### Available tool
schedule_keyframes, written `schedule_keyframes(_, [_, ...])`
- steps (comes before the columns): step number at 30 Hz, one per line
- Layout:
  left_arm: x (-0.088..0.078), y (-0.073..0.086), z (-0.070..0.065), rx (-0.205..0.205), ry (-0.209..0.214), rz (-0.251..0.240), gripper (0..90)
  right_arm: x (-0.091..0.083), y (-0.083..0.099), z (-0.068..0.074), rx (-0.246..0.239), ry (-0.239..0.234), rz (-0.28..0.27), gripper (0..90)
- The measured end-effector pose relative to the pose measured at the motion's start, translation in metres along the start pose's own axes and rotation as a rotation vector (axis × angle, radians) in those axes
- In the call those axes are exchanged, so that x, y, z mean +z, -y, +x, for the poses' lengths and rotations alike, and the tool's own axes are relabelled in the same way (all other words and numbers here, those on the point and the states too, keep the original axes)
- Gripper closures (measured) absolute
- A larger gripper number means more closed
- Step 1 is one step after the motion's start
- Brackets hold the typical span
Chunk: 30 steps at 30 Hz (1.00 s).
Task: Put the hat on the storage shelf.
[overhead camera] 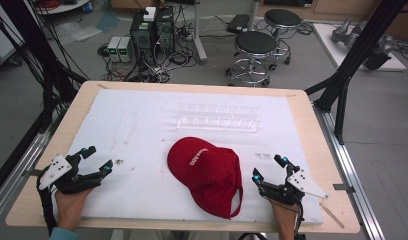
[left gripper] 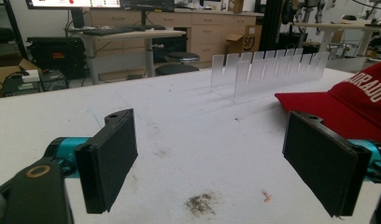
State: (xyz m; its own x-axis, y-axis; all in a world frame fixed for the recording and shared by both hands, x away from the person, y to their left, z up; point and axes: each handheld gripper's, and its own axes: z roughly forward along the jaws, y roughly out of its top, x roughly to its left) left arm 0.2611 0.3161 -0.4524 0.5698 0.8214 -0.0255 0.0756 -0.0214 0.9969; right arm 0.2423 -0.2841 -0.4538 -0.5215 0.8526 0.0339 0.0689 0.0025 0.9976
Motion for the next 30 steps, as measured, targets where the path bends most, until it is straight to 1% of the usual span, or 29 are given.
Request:
schedule_keyframes(6, [0.0009,-0.0003,0.0002,-0.003,0.001,0.007,17.9,0.0004,-0.0001,-0.001,0.007,-0.005,0.001,10.2])
schedule_keyframes(9, [0.0013,-0.0005,0.0004,-0.007,-0.001,0.012,17.8,0.0,0.0,-0.0011,0.002,-0.007,0.0,10.2])
schedule_keyframes(13, [0.0017,-0.0007,0.0002,-0.006,0.001,0.016,17.8,-0.0001,-0.0001,-0.0012,0.013,-0.008,0.001,10.2])
schedule_keyframes(14, [0.0017,-0.0007,0.0001,-0.001,0.001,0.019,17.8,0.0001,-0.0002,-0.0022,0.007,-0.008,-0.001,10.2])
schedule_keyframes(17, [0.0019,-0.0007,0.0,0.001,-0.001,0.02,17.8,-0.0002,-0.0004,-0.0021,0.023,-0.006,0.001,10.2])
schedule_keyframes(20, [0.0018,-0.0008,0.0002,-0.001,-0.001,0.021,17.7,0.0004,-0.0007,-0.0033,0.03,-0.009,0.006,10.2])
schedule_keyframes(21, [0.0022,-0.0007,0.0001,-0.007,-0.003,0.017,17.6,0.0005,-0.0008,-0.0037,0.035,-0.007,0.004,10.2])
schedule_keyframes(23, [0.0019,-0.0007,0.0002,-0.001,-0.001,0.02,17.6,0.0005,-0.0009,-0.0042,0.036,-0.005,0.004,10.2])
schedule_keyframes(26, [0.0021,-0.0007,0.0,0.0,-0.002,0.02,17.6,0.0012,-0.0015,-0.0044,0.044,-0.01,0.013,10.2])
schedule_keyframes(27, [0.0022,-0.0008,-0.0001,-0.002,-0.003,0.019,17.6,0.0016,-0.0022,-0.0046,0.047,-0.014,0.026,10.2])
schedule_keyframes(28, [0.0022,-0.0008,0.0,-0.004,-0.002,0.02,17.6,0.0013,-0.0031,-0.004,0.063,-0.026,0.045,10.2])
schedule_keyframes(30, [0.0023,-0.0009,0.0004,-0.005,-0.002,0.023,17.6,0.0,-0.0063,-0.0017,0.069,-0.051,0.066,10.2])
